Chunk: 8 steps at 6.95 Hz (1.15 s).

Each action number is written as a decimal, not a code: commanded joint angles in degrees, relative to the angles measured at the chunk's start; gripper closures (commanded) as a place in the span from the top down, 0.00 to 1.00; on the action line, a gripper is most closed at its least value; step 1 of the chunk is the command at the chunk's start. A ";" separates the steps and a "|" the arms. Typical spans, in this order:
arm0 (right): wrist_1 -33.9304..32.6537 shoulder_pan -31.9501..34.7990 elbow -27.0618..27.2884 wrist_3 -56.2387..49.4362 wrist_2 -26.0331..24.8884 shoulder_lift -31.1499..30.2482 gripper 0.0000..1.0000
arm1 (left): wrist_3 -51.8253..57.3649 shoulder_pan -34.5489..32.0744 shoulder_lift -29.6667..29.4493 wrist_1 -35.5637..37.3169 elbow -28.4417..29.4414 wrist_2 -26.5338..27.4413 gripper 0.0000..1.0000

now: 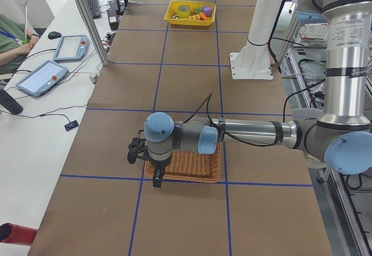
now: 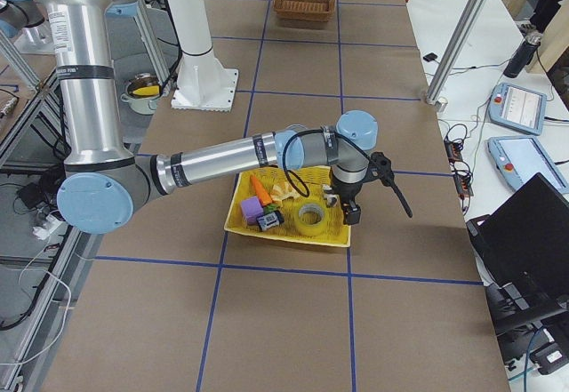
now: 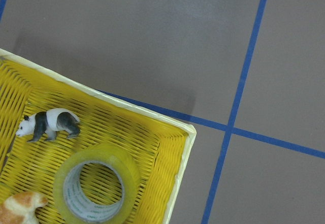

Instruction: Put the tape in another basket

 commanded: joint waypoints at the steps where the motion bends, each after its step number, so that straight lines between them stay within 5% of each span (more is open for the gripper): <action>1: 2.09 -4.88 0.04 0.41 0.33 0.66 1.00 | -0.02 0.00 -0.16 -1.17 0.22 -0.02 0.99; 3: 11.39 -7.44 -2.76 0.59 1.30 -2.06 1.00 | -0.28 0.09 -0.16 -1.17 0.49 0.07 0.99; 8: 11.69 -14.13 -8.67 -0.47 -1.93 -0.40 1.00 | -0.11 0.18 -0.34 -1.69 2.16 0.15 0.99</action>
